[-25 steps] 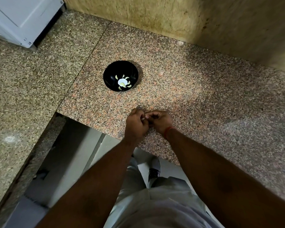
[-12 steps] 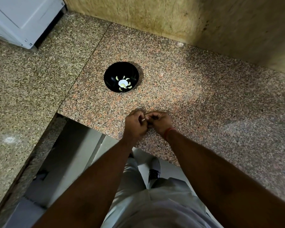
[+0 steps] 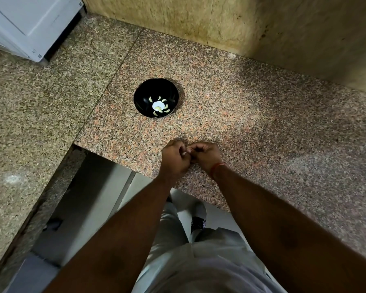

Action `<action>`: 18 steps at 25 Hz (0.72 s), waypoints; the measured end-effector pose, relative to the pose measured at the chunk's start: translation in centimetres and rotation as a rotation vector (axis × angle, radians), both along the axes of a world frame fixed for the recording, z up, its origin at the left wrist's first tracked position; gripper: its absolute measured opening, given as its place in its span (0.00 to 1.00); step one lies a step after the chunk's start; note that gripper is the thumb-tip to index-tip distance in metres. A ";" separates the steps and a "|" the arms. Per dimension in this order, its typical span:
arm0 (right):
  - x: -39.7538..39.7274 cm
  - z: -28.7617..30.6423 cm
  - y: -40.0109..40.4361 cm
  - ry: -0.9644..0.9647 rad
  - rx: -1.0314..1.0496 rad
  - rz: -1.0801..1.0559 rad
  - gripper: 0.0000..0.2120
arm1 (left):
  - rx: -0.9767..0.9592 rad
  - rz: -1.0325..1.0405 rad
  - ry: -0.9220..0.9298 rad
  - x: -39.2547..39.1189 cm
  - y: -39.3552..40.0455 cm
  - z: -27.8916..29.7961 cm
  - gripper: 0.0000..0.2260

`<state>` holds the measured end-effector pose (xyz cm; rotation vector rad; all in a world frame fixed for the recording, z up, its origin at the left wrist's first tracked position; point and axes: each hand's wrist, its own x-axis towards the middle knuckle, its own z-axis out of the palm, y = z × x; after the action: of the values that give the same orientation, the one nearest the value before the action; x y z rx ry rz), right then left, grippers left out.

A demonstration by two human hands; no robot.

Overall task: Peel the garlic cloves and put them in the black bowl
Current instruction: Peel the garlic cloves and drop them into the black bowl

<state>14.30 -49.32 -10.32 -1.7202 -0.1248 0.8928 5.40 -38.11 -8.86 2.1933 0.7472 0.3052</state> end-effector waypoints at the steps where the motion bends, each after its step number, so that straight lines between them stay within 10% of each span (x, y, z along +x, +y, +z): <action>1: 0.0 0.0 0.0 -0.005 -0.002 -0.001 0.03 | -0.015 0.017 -0.013 -0.1 -0.1 -0.1 0.12; 18: -0.3 1.3 0.0 -0.002 0.015 0.010 0.04 | 0.072 0.001 0.001 -0.9 -1.4 0.8 0.09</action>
<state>14.01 -49.33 -9.06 -1.7077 -0.1412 0.8948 4.47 -39.54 -8.07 2.2610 0.7484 0.3366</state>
